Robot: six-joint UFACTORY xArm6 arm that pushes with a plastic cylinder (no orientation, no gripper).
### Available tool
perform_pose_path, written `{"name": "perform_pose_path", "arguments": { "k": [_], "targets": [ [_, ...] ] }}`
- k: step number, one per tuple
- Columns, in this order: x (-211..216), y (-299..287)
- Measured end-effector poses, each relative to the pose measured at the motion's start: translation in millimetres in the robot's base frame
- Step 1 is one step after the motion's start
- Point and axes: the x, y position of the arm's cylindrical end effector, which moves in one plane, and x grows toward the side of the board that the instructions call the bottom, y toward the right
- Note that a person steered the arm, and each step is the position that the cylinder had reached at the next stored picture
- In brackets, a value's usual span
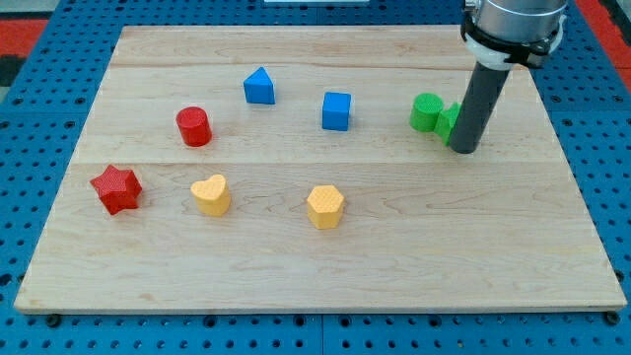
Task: Push blue cube into the blue triangle
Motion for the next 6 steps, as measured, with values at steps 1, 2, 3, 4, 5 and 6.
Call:
{"name": "perform_pose_path", "arguments": {
  "k": [1,2,3,4,5,6],
  "targets": [
    [-2.6,-12.5],
    [2.0,-39.9],
    [-5.2,-119.0],
    [-26.2,-147.4],
    [-49.2,-158.2],
    [-71.1,-183.5]
  ]
}}
